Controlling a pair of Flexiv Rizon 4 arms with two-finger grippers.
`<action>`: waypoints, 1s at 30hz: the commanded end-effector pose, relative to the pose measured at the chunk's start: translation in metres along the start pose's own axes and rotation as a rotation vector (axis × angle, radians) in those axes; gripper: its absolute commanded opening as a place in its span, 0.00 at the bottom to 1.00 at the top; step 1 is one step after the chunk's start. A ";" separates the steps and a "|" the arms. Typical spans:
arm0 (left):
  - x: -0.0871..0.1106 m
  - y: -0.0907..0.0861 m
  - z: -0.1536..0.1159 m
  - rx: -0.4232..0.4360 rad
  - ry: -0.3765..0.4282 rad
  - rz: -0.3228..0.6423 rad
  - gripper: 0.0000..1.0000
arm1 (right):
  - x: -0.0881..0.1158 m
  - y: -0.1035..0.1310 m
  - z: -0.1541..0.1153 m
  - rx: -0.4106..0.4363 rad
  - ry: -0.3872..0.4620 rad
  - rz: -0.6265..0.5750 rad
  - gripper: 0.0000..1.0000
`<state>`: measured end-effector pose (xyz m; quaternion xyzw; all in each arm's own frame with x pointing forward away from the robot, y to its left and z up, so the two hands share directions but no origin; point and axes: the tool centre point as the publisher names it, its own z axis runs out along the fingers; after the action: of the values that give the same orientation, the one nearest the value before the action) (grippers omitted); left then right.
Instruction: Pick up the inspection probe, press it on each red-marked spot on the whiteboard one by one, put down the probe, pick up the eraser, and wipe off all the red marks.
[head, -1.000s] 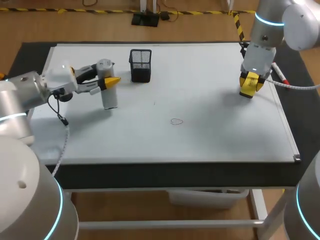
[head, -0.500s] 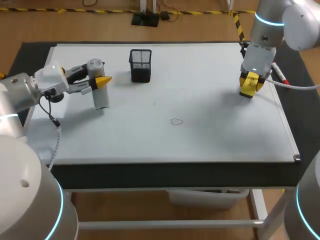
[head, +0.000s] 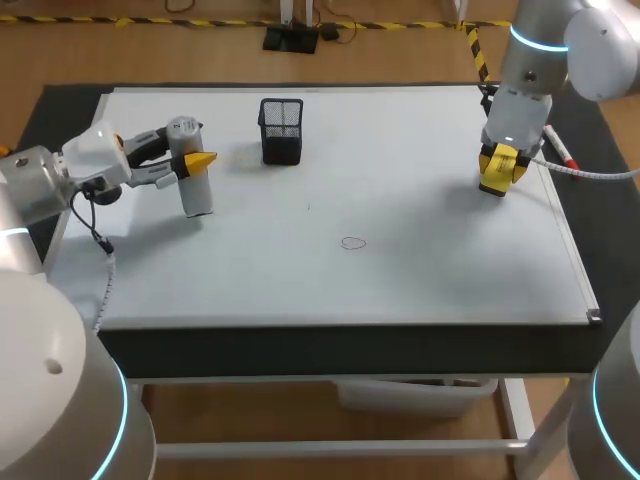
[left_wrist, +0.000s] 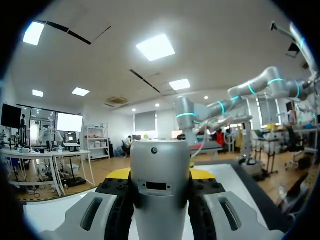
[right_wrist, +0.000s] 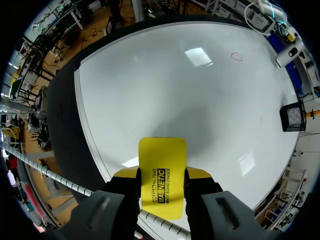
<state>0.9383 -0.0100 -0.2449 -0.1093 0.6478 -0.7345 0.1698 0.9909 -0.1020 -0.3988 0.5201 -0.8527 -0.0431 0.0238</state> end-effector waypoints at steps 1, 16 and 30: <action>0.000 -0.001 -0.001 0.000 0.000 0.000 0.00 | -0.003 0.002 -0.001 0.004 0.013 -0.012 0.00; 0.000 -0.001 -0.001 0.000 0.000 0.000 0.00 | -0.048 0.068 -0.013 0.059 0.033 -0.159 0.00; 0.000 -0.001 -0.001 0.000 0.000 0.000 0.00 | -0.119 0.158 0.003 0.046 0.065 -0.314 0.00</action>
<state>0.9375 -0.0097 -0.2444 -0.1096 0.6482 -0.7341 0.1698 0.9099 0.0581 -0.3818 0.6472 -0.7616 -0.0282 0.0190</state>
